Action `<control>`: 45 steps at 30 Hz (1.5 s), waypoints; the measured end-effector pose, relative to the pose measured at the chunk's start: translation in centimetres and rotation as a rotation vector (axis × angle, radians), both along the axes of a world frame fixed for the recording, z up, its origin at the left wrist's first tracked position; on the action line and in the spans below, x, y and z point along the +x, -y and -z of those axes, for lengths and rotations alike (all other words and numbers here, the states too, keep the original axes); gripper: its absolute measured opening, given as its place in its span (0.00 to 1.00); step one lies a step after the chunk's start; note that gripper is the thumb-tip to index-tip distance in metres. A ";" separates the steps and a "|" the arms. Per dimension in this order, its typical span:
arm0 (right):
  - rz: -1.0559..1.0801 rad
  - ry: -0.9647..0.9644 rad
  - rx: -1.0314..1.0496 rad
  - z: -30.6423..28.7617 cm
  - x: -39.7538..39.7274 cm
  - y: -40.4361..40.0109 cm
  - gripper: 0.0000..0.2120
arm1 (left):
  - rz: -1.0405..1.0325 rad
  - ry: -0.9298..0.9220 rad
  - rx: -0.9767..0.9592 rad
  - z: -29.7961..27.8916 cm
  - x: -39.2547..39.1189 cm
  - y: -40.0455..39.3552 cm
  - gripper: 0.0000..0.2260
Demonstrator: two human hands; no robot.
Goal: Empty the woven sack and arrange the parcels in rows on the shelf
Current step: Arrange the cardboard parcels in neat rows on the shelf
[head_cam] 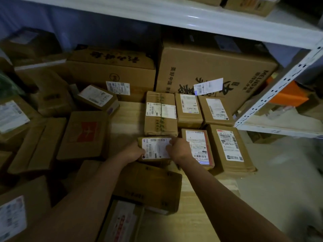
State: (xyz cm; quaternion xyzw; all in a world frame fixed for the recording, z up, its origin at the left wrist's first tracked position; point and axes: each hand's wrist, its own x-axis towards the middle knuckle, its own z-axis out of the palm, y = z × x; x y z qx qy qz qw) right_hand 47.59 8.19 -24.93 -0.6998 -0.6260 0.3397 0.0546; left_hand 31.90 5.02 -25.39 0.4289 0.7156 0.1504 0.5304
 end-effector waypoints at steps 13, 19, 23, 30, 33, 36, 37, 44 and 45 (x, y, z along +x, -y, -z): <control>-0.018 0.030 -0.004 0.3 2.7 2.0 0.20 | 0.140 -0.197 0.021 -2.8 -1.9 2.2 0.24; -0.031 0.306 -0.054 0.1 3.5 6.0 0.31 | 0.285 -0.458 0.001 -3.5 -1.4 5.1 0.31; 0.142 -0.039 -0.331 -0.3 4.0 8.1 0.34 | 0.308 -0.614 0.046 -2.7 -0.9 6.2 0.24; 0.362 -0.368 -0.326 -1.0 4.3 8.4 0.32 | 0.075 -0.351 0.121 -3.2 -0.3 6.7 0.17; 0.371 -0.274 -0.159 -1.7 5.2 7.4 0.28 | -0.053 -0.219 0.140 -4.3 0.1 6.6 0.26; 0.349 -0.201 -0.065 -1.6 6.8 7.0 0.31 | -0.015 -0.111 0.107 -5.8 1.1 7.1 0.26; 0.355 -0.219 -0.056 -1.7 7.5 7.1 0.30 | 0.003 -0.080 0.103 -6.1 1.5 7.3 0.25; 0.342 -0.391 -0.014 -2.0 12.3 7.9 0.25 | -0.120 0.082 0.229 -6.2 7.2 9.2 0.33; 0.338 -0.388 -0.004 -2.0 13.2 8.1 0.24 | -0.137 0.128 0.222 -6.0 8.2 9.5 0.32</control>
